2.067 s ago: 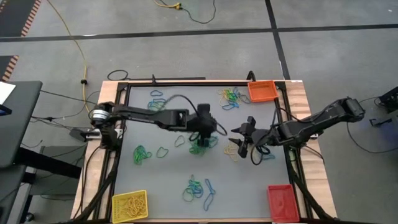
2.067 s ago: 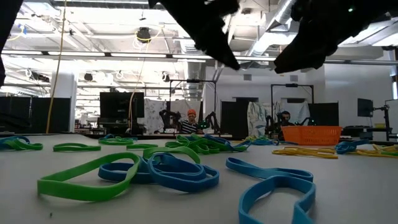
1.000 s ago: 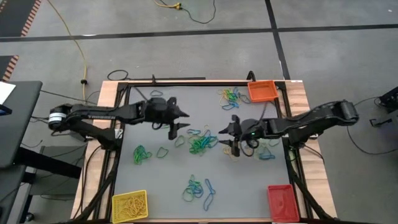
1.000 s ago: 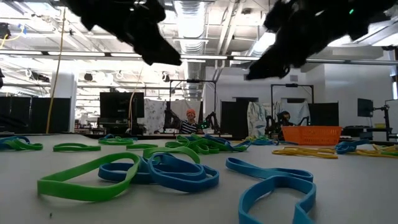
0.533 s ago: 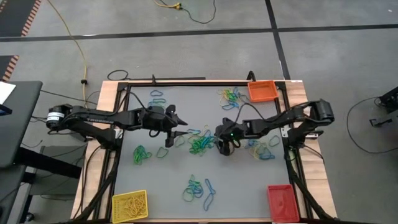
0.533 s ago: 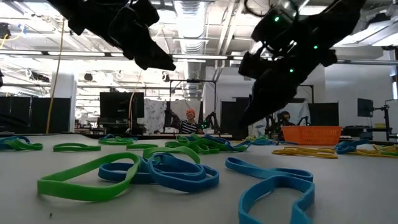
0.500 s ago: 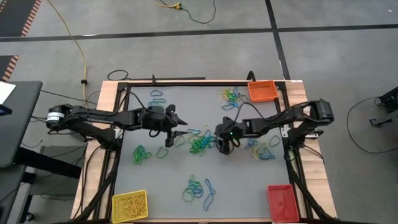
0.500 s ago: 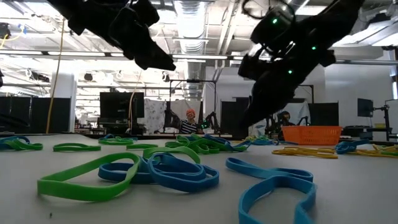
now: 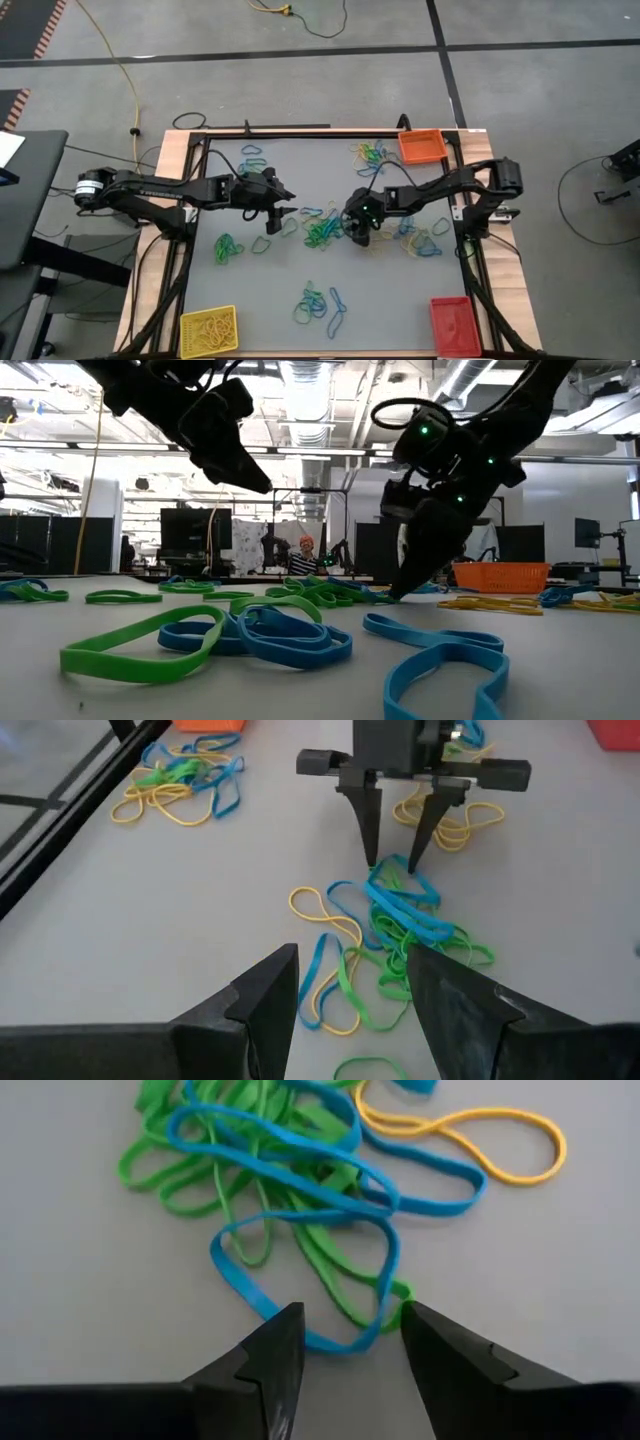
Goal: Sort rubber bands into baskets
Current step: Put the green rubber band into the orange bin
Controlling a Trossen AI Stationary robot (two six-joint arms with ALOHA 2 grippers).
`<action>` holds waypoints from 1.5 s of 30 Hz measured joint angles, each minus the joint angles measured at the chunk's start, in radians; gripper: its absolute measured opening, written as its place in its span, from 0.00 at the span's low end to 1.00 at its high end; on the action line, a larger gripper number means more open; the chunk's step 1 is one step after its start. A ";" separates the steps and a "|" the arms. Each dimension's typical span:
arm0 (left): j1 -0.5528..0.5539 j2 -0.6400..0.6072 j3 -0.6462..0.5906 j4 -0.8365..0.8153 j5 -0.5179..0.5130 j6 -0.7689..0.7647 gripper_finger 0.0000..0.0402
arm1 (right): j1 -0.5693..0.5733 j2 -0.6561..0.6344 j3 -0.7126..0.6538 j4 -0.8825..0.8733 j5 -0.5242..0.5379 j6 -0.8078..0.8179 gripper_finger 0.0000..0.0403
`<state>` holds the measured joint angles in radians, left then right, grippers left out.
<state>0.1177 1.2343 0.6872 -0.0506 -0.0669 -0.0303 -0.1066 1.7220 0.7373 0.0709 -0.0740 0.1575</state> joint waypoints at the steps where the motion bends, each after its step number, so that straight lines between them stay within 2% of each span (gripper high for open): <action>1: 0.000 0.000 0.000 -0.001 0.000 0.000 0.44 | 0.000 0.009 0.006 0.002 0.006 0.008 0.49; 6: 0.000 0.000 0.000 -0.006 0.000 0.000 0.44 | -0.001 -0.011 0.015 -0.014 0.017 0.017 0.37; 12: 0.000 0.000 0.000 -0.007 -0.001 0.000 0.44 | -0.001 -0.081 0.060 -0.117 0.017 0.002 0.10; 14: 0.000 0.000 0.000 -0.007 -0.001 0.000 0.44 | 0.005 -0.091 0.069 -0.147 0.017 -0.005 0.04; 23: 0.000 0.000 0.000 -0.008 -0.001 0.000 0.44 | 0.015 -0.145 0.128 -0.252 0.019 0.003 0.08; 28: 0.000 0.000 0.001 -0.011 -0.001 0.000 0.44 | 0.013 -0.116 0.123 -0.249 0.044 0.050 0.23; 33: 0.000 0.000 0.001 -0.013 -0.001 0.000 0.44 | 0.020 -0.029 0.122 -0.183 0.017 0.081 0.39; 37: 0.000 0.000 0.001 -0.016 -0.001 0.000 0.44 | 0.014 0.029 0.128 -0.174 0.022 0.103 0.46; 41: 0.000 0.000 0.001 -0.022 -0.001 0.000 0.44 | 0.006 0.029 0.128 -0.184 0.025 0.106 0.40; 45: 0.000 0.000 0.001 -0.024 -0.001 0.000 0.44 | 0.010 -0.008 0.125 -0.202 0.033 0.089 0.21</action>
<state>0.1181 1.2346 0.6884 -0.0748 -0.0677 -0.0307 -0.0962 1.7135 0.8627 -0.1310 -0.0411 0.2467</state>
